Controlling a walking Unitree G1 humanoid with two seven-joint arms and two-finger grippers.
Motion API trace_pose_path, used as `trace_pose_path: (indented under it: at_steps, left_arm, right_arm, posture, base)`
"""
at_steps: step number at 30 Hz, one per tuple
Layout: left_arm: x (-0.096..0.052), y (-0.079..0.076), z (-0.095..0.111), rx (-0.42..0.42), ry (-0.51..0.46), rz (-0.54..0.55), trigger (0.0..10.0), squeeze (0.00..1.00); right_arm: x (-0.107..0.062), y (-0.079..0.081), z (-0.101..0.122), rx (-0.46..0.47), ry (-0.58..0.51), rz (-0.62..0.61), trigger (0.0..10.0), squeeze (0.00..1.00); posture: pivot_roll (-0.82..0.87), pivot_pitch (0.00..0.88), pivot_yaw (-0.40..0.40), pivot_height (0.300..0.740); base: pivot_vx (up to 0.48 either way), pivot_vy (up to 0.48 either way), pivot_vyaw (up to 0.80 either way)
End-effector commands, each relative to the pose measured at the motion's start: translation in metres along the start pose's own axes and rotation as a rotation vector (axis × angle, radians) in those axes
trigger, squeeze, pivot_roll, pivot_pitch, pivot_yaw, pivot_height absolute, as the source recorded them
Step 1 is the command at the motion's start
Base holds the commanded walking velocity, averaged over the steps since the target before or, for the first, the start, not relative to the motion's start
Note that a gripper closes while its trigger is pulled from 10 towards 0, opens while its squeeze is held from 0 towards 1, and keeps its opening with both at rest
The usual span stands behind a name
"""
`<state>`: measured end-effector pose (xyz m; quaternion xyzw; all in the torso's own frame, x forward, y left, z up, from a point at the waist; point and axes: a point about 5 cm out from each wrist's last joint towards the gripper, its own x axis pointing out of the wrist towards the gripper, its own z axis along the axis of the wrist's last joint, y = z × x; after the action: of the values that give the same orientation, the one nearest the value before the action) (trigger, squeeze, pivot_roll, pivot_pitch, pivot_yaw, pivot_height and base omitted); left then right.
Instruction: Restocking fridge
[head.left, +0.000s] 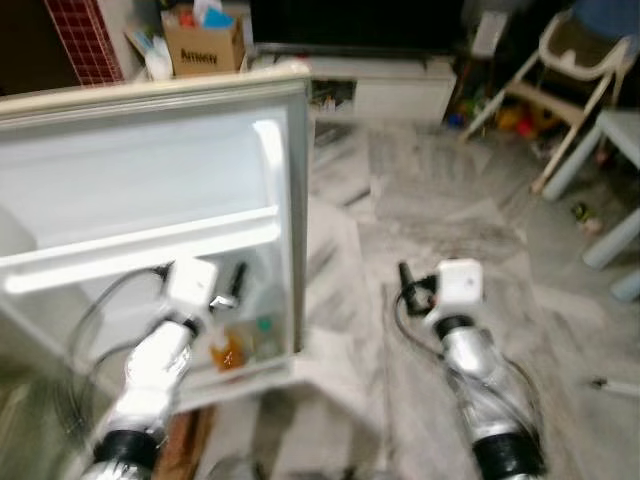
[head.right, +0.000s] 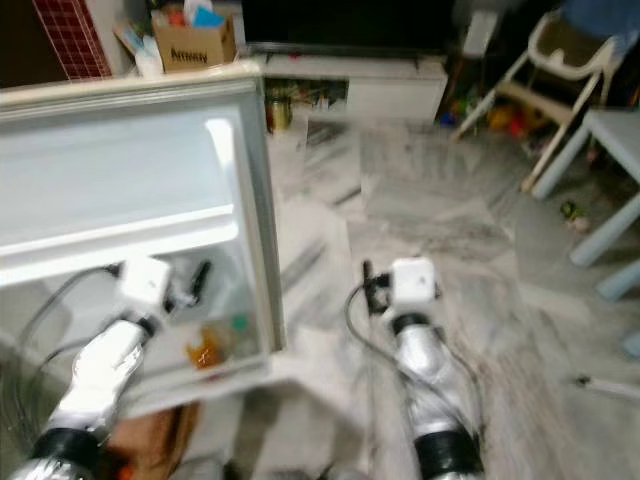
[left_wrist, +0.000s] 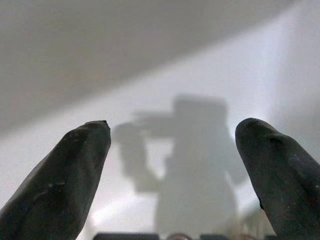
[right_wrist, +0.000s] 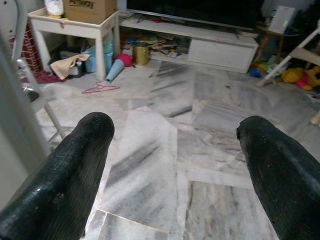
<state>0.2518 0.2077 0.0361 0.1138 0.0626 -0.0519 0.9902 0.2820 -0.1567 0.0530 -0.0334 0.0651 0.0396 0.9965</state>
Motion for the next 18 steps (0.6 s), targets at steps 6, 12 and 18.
trace_pose_path:
  at_steps: [6, 12, 18]
  left_arm:
    - [-0.014, -0.002, 0.0, -0.046, -0.016, 0.038, 10.0, 0.0]
    - [-0.011, -0.007, 0.008, -0.044, -0.038, 0.023, 10.0, 0.0]
    - [-0.002, -0.007, 0.014, -0.036, -0.037, 0.011, 10.0, 0.0]
  right_arm:
    - [0.001, -0.008, 0.001, -0.007, 0.0, -0.012, 10.0, 0.0]
    - [0.002, -0.009, 0.0, -0.005, 0.003, -0.015, 10.0, 0.0]
    - [0.002, -0.009, 0.001, -0.004, -0.001, -0.023, 10.0, 0.0]
  posture:
    - [-0.02, 0.003, -0.049, 0.74]
    - [-0.01, 0.0, -0.055, 0.74]
    - [-0.02, 0.0, -0.05, 0.74]
  base:
    - [0.0, 0.0, 0.0]
    - [0.0, 0.0, -0.09]
    - [0.0, -0.229, -0.53]
